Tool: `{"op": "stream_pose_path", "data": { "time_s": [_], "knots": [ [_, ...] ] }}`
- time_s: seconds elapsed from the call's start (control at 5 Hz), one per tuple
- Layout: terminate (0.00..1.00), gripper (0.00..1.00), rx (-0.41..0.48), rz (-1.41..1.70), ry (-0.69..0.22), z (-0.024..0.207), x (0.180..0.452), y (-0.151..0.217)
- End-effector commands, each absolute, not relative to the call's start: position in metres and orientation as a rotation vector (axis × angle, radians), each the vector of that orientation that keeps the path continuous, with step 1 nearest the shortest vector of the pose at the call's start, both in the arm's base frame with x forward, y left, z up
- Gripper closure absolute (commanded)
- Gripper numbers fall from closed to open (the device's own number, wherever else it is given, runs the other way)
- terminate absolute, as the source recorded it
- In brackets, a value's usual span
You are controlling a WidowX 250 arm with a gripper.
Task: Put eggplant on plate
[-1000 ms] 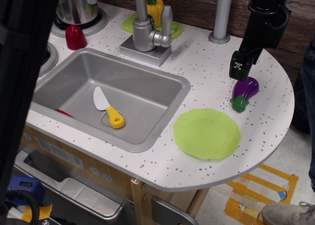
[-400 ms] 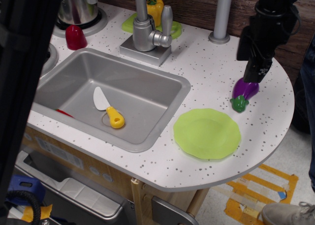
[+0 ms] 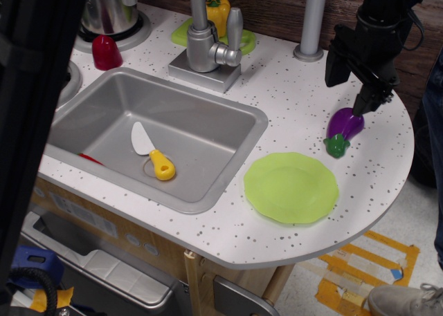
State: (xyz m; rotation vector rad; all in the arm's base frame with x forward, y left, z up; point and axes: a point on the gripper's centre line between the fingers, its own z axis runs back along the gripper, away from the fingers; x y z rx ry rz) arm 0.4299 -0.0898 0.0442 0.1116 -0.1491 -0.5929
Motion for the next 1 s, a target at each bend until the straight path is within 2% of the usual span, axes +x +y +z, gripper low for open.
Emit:
{"op": "stream_pose_path", "data": {
  "time_s": [0.0,0.2,0.4,0.6,0.8],
  "knots": [
    [0.00,0.00,0.060,-0.527,-0.283,0.070,0.445,-0.090],
    [0.00,0.00,0.042,-0.504,-0.295,0.062,0.445,-0.095],
    [0.00,0.00,0.010,-0.485,-0.304,0.058,0.461,-0.097],
    [0.00,0.00,-0.014,-0.469,-0.307,0.050,0.465,-0.099],
    [0.00,0.00,-0.051,-0.469,-0.304,0.038,0.454,-0.097]
  ]
}}
